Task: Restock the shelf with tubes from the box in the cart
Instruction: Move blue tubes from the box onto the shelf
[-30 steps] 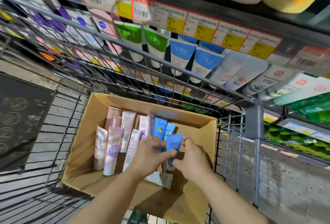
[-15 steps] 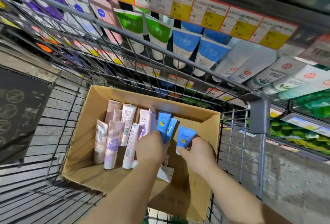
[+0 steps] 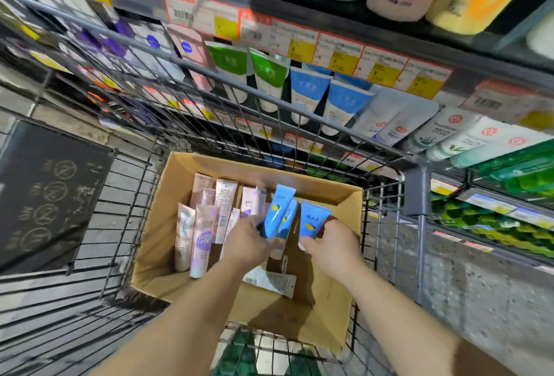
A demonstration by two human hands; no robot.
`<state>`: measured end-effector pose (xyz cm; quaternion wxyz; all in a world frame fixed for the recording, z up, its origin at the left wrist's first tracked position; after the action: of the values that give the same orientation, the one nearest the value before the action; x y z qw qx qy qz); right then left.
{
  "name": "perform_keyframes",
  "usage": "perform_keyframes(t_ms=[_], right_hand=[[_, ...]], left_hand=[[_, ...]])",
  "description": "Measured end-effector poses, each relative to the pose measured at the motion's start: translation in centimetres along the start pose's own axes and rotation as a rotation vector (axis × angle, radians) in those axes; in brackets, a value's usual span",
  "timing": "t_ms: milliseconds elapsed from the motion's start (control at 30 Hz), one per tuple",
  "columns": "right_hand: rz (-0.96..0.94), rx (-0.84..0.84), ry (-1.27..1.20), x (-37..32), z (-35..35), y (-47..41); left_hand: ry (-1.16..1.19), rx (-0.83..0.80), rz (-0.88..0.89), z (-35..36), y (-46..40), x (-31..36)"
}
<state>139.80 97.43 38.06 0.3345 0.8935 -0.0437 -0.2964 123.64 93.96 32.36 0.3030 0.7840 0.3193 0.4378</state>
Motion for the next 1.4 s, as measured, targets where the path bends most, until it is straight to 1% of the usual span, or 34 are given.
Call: perform_keyframes(t_ms=[100,267,467,533,600,733,867,967,1067,1133,1233,1300,1400], right_hand=[[-0.029,0.009,0.006,-1.8,-1.5,1.4],[-0.085,0.029,-0.054,-5.9,-6.2,5.5],[-0.15,0.157,-0.131,-8.2,-13.7,11.8],[-0.173,0.2,-0.204,-7.6,-16.0,13.6],[-0.18,0.251,-0.288,-6.2,-18.3,15.4],[-0.227,0.325,-0.394,-1.5,-23.9,19.5],[-0.275,0.438,-0.534,6.3,-31.9,25.6],[-0.306,0.521,-0.549,12.7,-39.2,30.9],[-0.352,0.638,-0.527,18.6,-45.6,36.5],[-0.392,0.692,-0.552,21.9,-48.7,39.4],[-0.434,0.731,-0.598,25.7,-52.2,42.0],[-0.438,0.746,-0.62,27.6,-54.1,43.0],[-0.416,0.804,-0.571,30.2,-56.5,43.1]], left_hand=[[0.065,-0.031,0.074,-2.2,2.1,1.5],[0.051,-0.108,0.208,-6.7,6.3,5.2],[0.004,-0.007,0.467,-11.6,13.2,12.2],[0.043,0.031,0.55,-11.6,15.7,14.6],[0.103,0.015,0.598,-10.6,18.2,17.0],[0.239,-0.04,0.682,-5.4,22.8,22.2],[0.318,-0.117,0.82,3.7,29.8,29.2],[0.386,-0.209,0.893,11.5,36.0,34.6],[0.382,-0.271,0.965,18.3,41.2,39.4],[0.354,-0.288,1.016,21.4,44.1,42.2],[0.321,-0.312,1.055,24.9,46.9,46.1],[0.283,-0.293,1.08,26.7,48.1,48.7],[0.277,-0.275,1.115,28.7,49.1,52.4]])
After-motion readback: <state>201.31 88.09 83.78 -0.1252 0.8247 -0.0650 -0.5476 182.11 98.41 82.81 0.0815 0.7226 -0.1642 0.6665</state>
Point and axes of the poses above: each hand's wrist, its own y-axis away from the middle knuckle, its own z-axis out of the palm, x = y × z, the point moved 1 cm from there along -y, towards the middle knuckle, and after that the axes turned 7 degrees about -z, right-handed, at the moved point
